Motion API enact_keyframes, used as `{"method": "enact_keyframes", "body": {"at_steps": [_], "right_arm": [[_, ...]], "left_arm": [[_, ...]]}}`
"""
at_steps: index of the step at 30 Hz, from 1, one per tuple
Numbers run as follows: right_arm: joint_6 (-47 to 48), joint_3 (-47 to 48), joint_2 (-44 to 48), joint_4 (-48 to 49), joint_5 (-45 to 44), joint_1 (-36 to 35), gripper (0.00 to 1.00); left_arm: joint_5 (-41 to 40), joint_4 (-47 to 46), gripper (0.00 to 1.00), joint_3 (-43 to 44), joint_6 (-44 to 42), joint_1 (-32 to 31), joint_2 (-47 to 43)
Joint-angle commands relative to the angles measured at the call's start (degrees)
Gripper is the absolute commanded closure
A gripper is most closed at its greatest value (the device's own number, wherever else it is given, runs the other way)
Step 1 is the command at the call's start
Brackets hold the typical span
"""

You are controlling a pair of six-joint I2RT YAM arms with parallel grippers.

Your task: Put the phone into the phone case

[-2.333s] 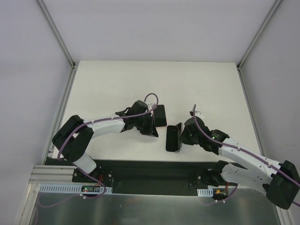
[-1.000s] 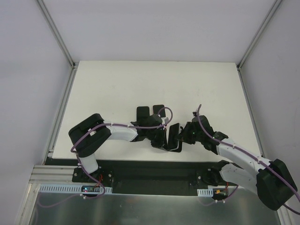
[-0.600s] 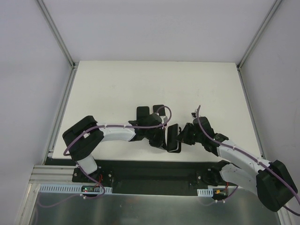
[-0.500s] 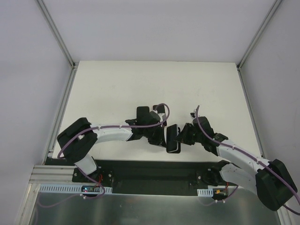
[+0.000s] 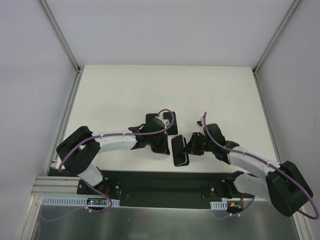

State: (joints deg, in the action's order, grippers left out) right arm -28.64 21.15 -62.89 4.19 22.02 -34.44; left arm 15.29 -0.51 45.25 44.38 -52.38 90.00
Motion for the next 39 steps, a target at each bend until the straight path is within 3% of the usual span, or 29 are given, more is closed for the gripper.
{"method": "enact_keyframes", "body": {"at_steps": [1,6,11,17,23,26,34,39], "right_arm": [[1.0,-1.2,-2.0,-0.8,5.3,-1.8,0.95],[1.0,-1.5,-3.9,-1.0,3.5,-1.8,0.86],[1.4,0.0,-4.6,-5.4,-0.3,-1.8,0.83],[3.7,4.2,-3.5,-13.0,-3.1,-1.9,0.80],[5.5,8.0,0.3,-21.9,-8.0,-1.8,0.61],[5.8,8.6,2.2,-24.0,-8.9,-1.8,0.57],[6.9,8.8,3.0,-24.9,-10.7,-1.8,0.62],[6.6,7.6,0.6,-20.6,-7.8,-1.7,0.70]], "left_arm": [[-1.1,0.2,0.91,0.1,0.0,0.8,-0.2],[0.7,-1.3,0.82,0.6,0.2,1.1,1.2],[3.1,-3.4,0.69,1.1,0.2,1.1,3.1],[3.8,-4.0,0.67,2.1,0.4,1.1,5.4],[4.7,-4.4,0.67,2.9,0.4,1.1,6.6],[5.0,-4.5,0.67,3.2,0.3,1.1,6.8],[5.5,-4.7,0.67,4.0,0.0,1.1,8.0],[6.2,-4.8,0.67,4.5,0.0,1.1,9.0]]}}
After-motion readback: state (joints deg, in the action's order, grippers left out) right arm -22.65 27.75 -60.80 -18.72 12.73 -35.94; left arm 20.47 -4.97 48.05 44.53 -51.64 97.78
